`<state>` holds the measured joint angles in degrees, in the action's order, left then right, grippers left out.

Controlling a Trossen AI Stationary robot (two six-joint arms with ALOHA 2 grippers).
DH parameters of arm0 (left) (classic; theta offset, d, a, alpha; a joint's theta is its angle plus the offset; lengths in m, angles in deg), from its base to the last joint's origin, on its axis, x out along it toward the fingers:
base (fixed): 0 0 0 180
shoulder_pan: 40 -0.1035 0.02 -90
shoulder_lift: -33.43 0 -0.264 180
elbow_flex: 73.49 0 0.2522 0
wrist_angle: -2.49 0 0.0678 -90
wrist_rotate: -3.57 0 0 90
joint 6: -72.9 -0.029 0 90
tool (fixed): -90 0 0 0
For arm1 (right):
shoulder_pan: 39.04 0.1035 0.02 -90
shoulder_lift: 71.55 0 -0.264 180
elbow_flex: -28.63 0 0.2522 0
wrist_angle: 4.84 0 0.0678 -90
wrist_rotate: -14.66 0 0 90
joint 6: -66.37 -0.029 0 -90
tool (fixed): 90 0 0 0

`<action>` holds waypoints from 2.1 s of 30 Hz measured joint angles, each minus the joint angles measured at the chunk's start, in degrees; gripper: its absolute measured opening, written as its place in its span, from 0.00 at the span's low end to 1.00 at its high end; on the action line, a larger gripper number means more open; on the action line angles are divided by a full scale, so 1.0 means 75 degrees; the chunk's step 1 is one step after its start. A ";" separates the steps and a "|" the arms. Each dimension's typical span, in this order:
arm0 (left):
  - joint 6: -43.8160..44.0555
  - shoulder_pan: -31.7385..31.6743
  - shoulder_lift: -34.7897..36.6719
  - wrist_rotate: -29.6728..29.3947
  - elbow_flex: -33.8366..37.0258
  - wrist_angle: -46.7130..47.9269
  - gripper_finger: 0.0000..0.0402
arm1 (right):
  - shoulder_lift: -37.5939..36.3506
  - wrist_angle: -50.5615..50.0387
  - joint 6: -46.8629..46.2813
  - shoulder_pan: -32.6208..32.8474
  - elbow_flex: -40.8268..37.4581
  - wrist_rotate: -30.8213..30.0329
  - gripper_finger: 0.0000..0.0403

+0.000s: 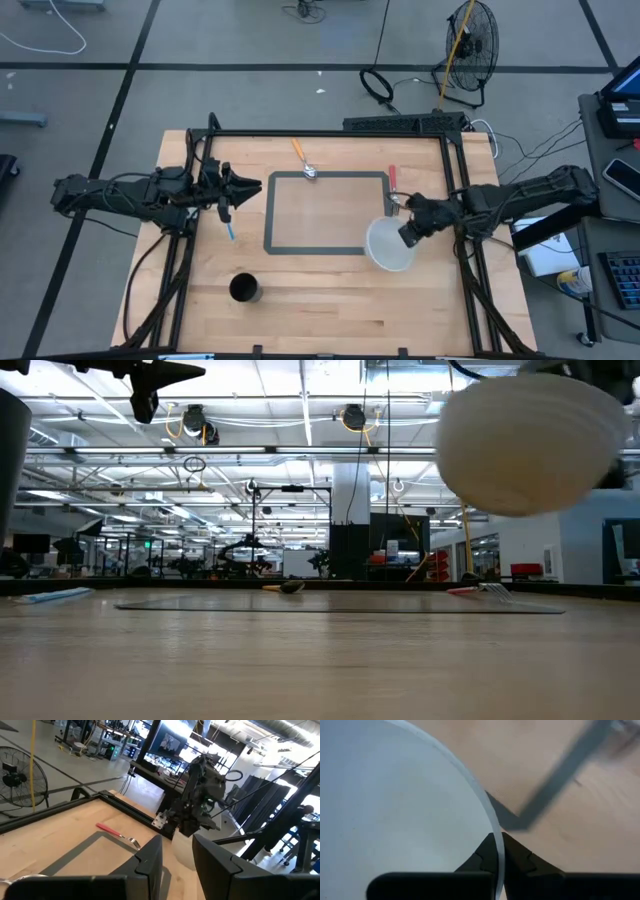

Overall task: Pick & Place Utensil
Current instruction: Put the white bowl on the table mat

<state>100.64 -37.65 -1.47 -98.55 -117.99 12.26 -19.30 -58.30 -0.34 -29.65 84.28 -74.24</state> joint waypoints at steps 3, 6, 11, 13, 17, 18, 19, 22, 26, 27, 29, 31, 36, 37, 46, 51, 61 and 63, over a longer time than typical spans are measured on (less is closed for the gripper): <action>0.0003 0.0000 0.0003 0.0000 0.0000 0.0000 0.28 | 0.0183 0.1057 0.0452 -0.0284 0.0000 0.0072 0.00; 0.0007 0.0000 0.0000 -0.0003 0.0000 -0.0003 0.28 | 0.0321 0.2358 0.1061 -0.0491 0.0000 0.0228 0.00; 0.0143 0.0001 0.0000 0.0006 0.0000 -0.0003 0.28 | 0.0373 0.3981 0.1706 -0.0806 0.0008 0.0287 0.00; 0.0208 0.0006 0.0003 0.0009 0.0000 -0.0006 0.28 | 0.0373 0.4101 0.1842 -0.0922 0.0048 0.0266 0.00; 0.0264 0.0006 0.0003 0.0064 0.0000 -0.0006 0.28 | 0.0522 0.4102 0.2124 -0.1065 0.0316 0.0262 0.00; 0.0261 0.0006 0.0001 0.0084 0.0000 -0.0006 0.28 | 0.0583 0.4097 0.2205 -0.1091 0.0397 0.0260 0.00; 0.0256 0.0006 0.0000 0.0109 0.0000 -0.0006 0.28 | 0.0667 0.4088 0.2275 -0.1115 0.0487 0.0262 0.00; 0.0203 0.0006 0.0003 0.0163 0.0000 -0.0006 0.28 | 0.0998 0.4062 0.2506 -0.1250 0.0773 0.0266 0.00; 0.0169 0.0006 0.0002 0.0189 0.0000 0.0006 0.28 | 0.1579 0.4034 0.2801 -0.1505 0.1234 0.0366 0.00; 0.0168 0.0006 0.0003 0.0224 0.0000 0.0009 0.28 | 0.1735 0.4002 0.2883 -0.1584 0.1382 0.0493 0.00; 0.0150 0.0006 0.0003 0.0237 0.0000 0.0064 0.28 | 0.2023 0.3893 0.3075 -0.1745 0.1748 0.0704 0.00; 0.0145 0.0006 0.0003 0.0286 -0.0001 0.0121 0.28 | 0.2273 0.3539 0.3331 -0.1894 0.2144 0.0891 0.00; 0.0138 0.0006 0.0003 0.0423 -0.0003 0.0232 0.28 | 0.2684 0.2587 0.4010 -0.2221 0.3232 0.0908 0.00; 0.0137 0.0006 0.0003 0.0430 -0.0003 0.0242 0.28 | 0.2738 0.2499 0.4099 -0.2284 0.3408 0.0906 0.00; -0.0101 0.0006 0.0206 0.0589 -0.0003 0.0344 0.28 | 0.3657 0.2174 0.4064 -0.2565 0.3800 0.0800 0.00; -0.0353 0.0006 0.0599 0.0556 -0.0006 0.0352 0.28 | 0.4721 0.2526 0.3653 -0.2717 0.3800 0.0658 0.00; -0.0148 0.0006 0.1131 0.0548 -0.0006 0.0966 0.28 | 0.6282 0.2907 0.3493 -0.2856 0.4506 0.1096 0.00; -0.0079 0.0006 0.1119 0.0555 -0.0009 0.1072 0.28 | 0.6301 0.2603 0.3620 -0.2884 0.4517 0.1062 0.00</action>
<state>100.05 -37.60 6.92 -94.38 -118.06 20.30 27.95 -38.78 26.81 -51.28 118.16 -66.27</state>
